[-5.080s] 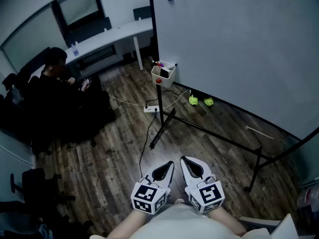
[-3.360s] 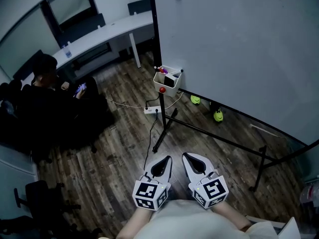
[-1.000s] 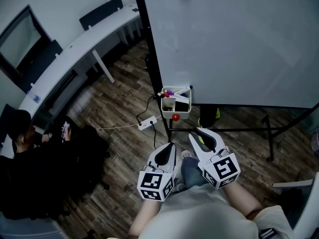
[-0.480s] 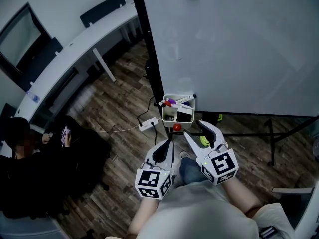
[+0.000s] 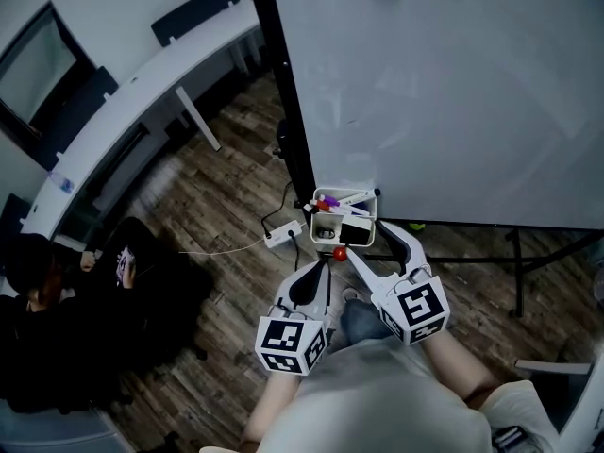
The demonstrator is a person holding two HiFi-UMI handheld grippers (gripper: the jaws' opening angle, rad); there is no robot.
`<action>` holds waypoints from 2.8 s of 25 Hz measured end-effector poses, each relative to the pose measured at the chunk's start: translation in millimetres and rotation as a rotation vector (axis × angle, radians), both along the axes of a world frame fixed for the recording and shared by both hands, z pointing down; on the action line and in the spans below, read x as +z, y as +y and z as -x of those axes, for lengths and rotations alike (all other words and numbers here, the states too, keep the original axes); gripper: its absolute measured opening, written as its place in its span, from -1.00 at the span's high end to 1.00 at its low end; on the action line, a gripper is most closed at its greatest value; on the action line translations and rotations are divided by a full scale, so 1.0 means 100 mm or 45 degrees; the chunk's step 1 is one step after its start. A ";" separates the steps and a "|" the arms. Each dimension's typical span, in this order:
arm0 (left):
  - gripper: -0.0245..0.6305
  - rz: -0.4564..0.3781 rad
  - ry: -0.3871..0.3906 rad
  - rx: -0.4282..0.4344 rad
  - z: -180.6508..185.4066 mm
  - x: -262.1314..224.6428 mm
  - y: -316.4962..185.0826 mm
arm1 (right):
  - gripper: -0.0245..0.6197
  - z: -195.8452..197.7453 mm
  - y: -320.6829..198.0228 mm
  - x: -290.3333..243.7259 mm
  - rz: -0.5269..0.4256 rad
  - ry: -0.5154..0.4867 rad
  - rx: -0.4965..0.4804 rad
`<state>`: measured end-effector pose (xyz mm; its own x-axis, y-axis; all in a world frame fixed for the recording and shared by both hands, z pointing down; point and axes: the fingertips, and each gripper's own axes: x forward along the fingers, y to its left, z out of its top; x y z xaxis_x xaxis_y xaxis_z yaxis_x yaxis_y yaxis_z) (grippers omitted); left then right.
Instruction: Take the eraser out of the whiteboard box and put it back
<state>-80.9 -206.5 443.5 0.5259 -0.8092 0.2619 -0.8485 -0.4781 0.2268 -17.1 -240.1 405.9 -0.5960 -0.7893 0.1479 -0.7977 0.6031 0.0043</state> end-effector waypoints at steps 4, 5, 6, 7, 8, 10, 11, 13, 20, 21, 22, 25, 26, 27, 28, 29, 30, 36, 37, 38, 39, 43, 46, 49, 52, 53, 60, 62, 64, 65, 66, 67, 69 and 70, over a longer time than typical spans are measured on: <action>0.93 0.005 0.002 -0.008 0.02 0.03 -0.09 | 0.08 0.03 -0.11 0.04 0.000 0.016 -0.010; 0.93 0.005 0.001 -0.009 0.02 0.03 -0.11 | 0.08 0.03 -0.13 0.06 0.001 0.023 -0.010; 0.93 0.006 0.000 -0.011 0.03 0.03 -0.13 | 0.08 0.04 -0.15 0.07 0.002 0.028 -0.010; 0.93 0.007 0.000 -0.014 0.04 0.03 -0.14 | 0.08 0.04 -0.17 0.08 0.002 0.033 -0.012; 0.93 0.008 -0.001 -0.018 0.05 0.04 -0.16 | 0.08 0.05 -0.19 0.08 0.002 0.036 -0.015; 0.93 0.010 -0.001 -0.026 0.07 0.04 -0.19 | 0.08 0.07 -0.21 0.09 0.000 0.046 -0.018; 0.93 0.012 -0.001 -0.028 0.08 0.05 -0.20 | 0.08 0.08 -0.22 0.10 0.000 0.051 -0.019; 0.93 0.014 -0.001 -0.032 0.09 0.06 -0.21 | 0.08 0.09 -0.24 0.12 0.004 0.061 -0.017; 0.93 0.025 -0.005 -0.030 0.11 0.09 -0.23 | 0.21 0.06 -0.29 0.15 -0.006 0.080 0.024; 0.93 0.025 -0.006 -0.030 0.11 0.09 -0.23 | 0.22 0.06 -0.29 0.14 -0.011 0.082 0.027; 0.93 0.025 -0.006 -0.028 0.11 0.09 -0.22 | 0.24 0.07 -0.29 0.13 -0.015 0.084 0.029; 0.93 0.024 -0.008 -0.019 0.09 0.08 -0.21 | 0.27 0.06 -0.29 0.12 -0.016 0.093 0.036; 0.93 0.024 -0.009 -0.017 0.09 0.08 -0.21 | 0.27 0.06 -0.29 0.12 -0.016 0.094 0.037; 0.93 0.024 -0.009 -0.016 0.09 0.08 -0.21 | 0.28 0.06 -0.29 0.12 -0.017 0.096 0.038; 0.93 0.024 -0.009 -0.015 0.09 0.08 -0.21 | 0.29 0.06 -0.28 0.12 -0.018 0.099 0.037; 0.93 0.024 -0.008 -0.016 0.09 0.08 -0.20 | 0.29 0.06 -0.28 0.12 -0.021 0.102 0.034; 0.93 0.024 -0.008 -0.016 0.09 0.08 -0.20 | 0.30 0.06 -0.27 0.11 -0.026 0.106 0.031; 0.93 0.023 -0.007 -0.025 0.11 0.07 -0.16 | 0.31 0.08 -0.23 0.06 -0.053 0.109 0.023; 0.93 0.022 -0.006 -0.025 0.11 0.07 -0.16 | 0.31 0.08 -0.23 0.06 -0.056 0.108 0.023; 0.93 0.021 -0.006 -0.024 0.11 0.07 -0.16 | 0.32 0.08 -0.23 0.05 -0.059 0.109 0.024; 0.93 0.020 -0.007 -0.022 0.11 0.07 -0.15 | 0.32 0.07 -0.23 0.04 -0.062 0.109 0.025; 0.93 0.021 -0.007 -0.016 0.09 0.07 -0.12 | 0.32 0.06 -0.20 0.00 -0.075 0.106 0.031; 0.93 0.019 -0.006 -0.013 0.07 0.07 -0.09 | 0.32 0.05 -0.18 -0.01 -0.078 0.104 0.033; 0.93 0.012 -0.007 -0.015 0.07 0.05 -0.07 | 0.33 0.04 -0.17 -0.04 -0.088 0.102 0.038; 0.93 0.007 -0.008 -0.024 0.09 0.03 -0.06 | 0.33 0.04 -0.17 -0.09 -0.108 0.103 0.040; 0.93 0.005 -0.008 -0.027 0.10 0.02 -0.05 | 0.33 0.04 -0.16 -0.11 -0.116 0.103 0.040; 0.93 -0.003 -0.008 -0.028 0.09 0.00 -0.01 | 0.33 0.04 -0.16 -0.25 -0.163 0.098 0.041; 0.93 -0.006 -0.007 -0.026 0.08 0.00 0.00 | 0.33 0.04 -0.15 -0.28 -0.175 0.096 0.041; 0.93 -0.007 -0.007 -0.026 0.08 -0.01 0.02 | 0.34 0.03 -0.15 -0.32 -0.186 0.096 0.040; 0.93 -0.008 -0.007 -0.027 0.08 -0.02 0.02 | 0.34 0.03 -0.15 -0.34 -0.190 0.096 0.040; 0.93 -0.010 -0.007 -0.028 0.08 -0.03 0.02 | 0.34 0.03 -0.14 -0.35 -0.194 0.095 0.040; 0.93 -0.011 -0.007 -0.029 0.07 -0.03 0.03 | 0.34 0.03 -0.14 -0.37 -0.197 0.094 0.040; 0.93 -0.014 -0.007 -0.029 0.07 -0.04 0.04 | 0.34 0.03 -0.13 -0.40 -0.204 0.092 0.040; 0.93 -0.015 -0.006 -0.029 0.07 -0.05 0.04 | 0.34 0.02 -0.13 -0.41 -0.211 0.092 0.040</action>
